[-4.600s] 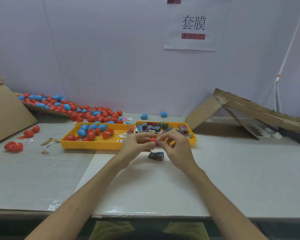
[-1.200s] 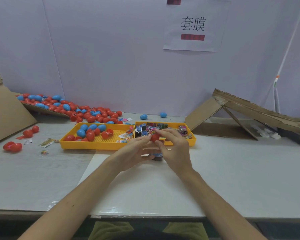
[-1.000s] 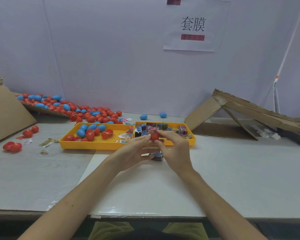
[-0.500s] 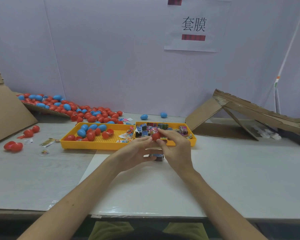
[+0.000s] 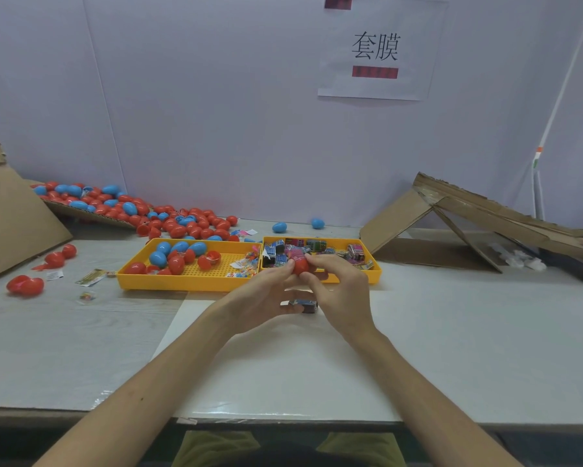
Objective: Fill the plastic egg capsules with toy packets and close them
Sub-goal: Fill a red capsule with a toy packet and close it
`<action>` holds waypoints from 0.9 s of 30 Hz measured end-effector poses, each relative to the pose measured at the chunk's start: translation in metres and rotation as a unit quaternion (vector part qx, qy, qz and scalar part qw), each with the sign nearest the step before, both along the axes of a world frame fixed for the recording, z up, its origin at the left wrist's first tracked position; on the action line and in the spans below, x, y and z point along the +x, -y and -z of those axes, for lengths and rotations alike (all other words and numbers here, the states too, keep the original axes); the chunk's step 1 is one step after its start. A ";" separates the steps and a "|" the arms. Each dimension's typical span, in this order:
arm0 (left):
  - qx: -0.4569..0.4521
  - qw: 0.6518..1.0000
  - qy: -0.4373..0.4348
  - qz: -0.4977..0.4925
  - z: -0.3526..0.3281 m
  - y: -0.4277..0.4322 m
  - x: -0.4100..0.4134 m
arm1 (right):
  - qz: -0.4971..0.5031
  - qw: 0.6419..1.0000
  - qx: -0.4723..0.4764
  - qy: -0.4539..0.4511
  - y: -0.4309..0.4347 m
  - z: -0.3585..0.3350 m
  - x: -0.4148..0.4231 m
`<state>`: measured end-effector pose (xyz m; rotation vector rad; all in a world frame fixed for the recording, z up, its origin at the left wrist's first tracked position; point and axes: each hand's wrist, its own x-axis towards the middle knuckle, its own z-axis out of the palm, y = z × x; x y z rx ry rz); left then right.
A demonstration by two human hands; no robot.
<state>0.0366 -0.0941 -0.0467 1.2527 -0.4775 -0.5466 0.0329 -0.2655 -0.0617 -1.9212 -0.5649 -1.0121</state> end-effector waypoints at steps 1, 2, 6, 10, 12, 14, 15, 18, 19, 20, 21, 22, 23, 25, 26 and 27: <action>0.000 1.000 0.000 0.001 0.001 -0.001 0.000 | 0.003 1.000 -0.001 0.001 0.001 0.000 0.001; 0.001 1.000 0.000 0.003 0.001 -0.001 0.000 | 0.005 1.000 -0.002 0.002 0.001 0.000 0.001; 0.006 1.000 0.000 0.006 0.001 -0.002 0.000 | 0.003 1.000 -0.005 0.006 0.003 -0.001 0.000; 0.003 1.000 -0.003 0.011 0.000 -0.001 0.000 | 0.001 1.000 -0.004 0.009 0.002 -0.002 -0.002; -0.001 1.000 -0.009 0.009 0.001 0.000 0.001 | 0.007 1.000 -0.010 0.015 0.002 -0.003 -0.002; -0.007 1.000 -0.009 -0.020 0.002 0.000 0.002 | 0.014 1.000 -0.017 0.020 0.002 -0.003 -0.002; -0.013 0.999 -0.010 -0.043 0.002 0.000 0.003 | 0.015 0.999 -0.020 0.022 0.002 -0.004 -0.002; -0.020 0.997 -0.010 -0.075 0.002 -0.001 0.005 | 0.006 0.999 -0.022 0.022 0.001 -0.005 -0.003; -0.014 0.997 -0.009 -0.074 0.001 0.000 0.005 | -0.001 1.000 -0.023 0.019 0.001 -0.005 -0.004; -0.007 0.997 -0.006 -0.073 0.001 0.001 0.005 | -0.010 1.000 -0.024 0.016 0.000 -0.006 -0.004; -0.002 0.997 -0.002 -0.074 0.001 0.002 0.005 | -0.018 0.999 -0.026 0.013 0.000 -0.006 -0.005; -0.001 0.997 0.003 -0.073 0.001 0.002 0.004 | -0.024 0.999 -0.026 0.012 0.000 -0.006 -0.005; -0.003 0.997 0.007 -0.072 0.002 0.002 0.003 | -0.029 0.999 -0.025 0.012 0.000 -0.005 -0.005; -0.008 0.998 0.007 -0.067 0.003 0.001 0.002 | -0.034 0.999 -0.020 0.007 0.001 -0.005 -0.005; -0.012 0.998 0.004 -0.065 0.003 0.000 0.002 | -0.031 0.999 -0.017 0.006 0.001 -0.005 -0.004; -0.013 0.998 0.003 -0.063 0.002 0.000 0.001 | -0.025 1.000 -0.013 0.008 0.001 -0.006 -0.004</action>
